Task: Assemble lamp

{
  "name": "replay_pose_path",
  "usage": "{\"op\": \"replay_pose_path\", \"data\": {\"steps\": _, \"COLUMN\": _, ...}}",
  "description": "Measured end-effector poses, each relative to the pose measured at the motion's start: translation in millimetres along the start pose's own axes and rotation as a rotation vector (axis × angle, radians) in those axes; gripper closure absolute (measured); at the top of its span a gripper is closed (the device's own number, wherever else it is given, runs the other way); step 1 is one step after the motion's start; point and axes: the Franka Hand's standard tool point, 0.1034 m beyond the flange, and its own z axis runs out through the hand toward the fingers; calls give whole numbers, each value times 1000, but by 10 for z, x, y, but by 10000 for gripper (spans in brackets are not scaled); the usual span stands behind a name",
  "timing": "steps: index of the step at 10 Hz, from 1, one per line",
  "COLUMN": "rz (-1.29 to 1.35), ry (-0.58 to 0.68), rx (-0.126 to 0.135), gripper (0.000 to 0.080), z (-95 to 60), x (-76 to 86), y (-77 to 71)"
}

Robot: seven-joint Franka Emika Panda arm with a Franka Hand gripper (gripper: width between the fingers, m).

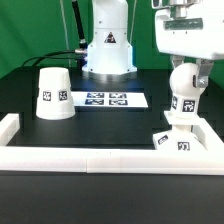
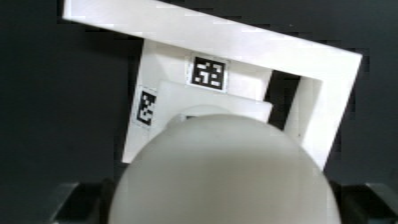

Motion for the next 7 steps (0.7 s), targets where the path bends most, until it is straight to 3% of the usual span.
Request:
{"op": "replay_pose_path", "data": {"steps": 4, "rz": 245, "ry": -24, "rx": 7, "gripper": 219, "z": -5, "x": -21, "y": -18}}
{"op": "replay_pose_path", "data": {"steps": 5, "rz": 202, "ry": -24, "rx": 7, "gripper": 219, "z": -1, "x": -24, "y": -16}}
{"op": "replay_pose_path", "data": {"steps": 6, "rz": 148, "ry": -24, "rx": 7, "gripper": 130, "z": 1, "x": -24, "y": -14}}
{"op": "replay_pose_path", "data": {"steps": 7, "rz": 94, "ry": -23, "rx": 6, "gripper": 109, "z": 7, "x": -24, "y": -9}}
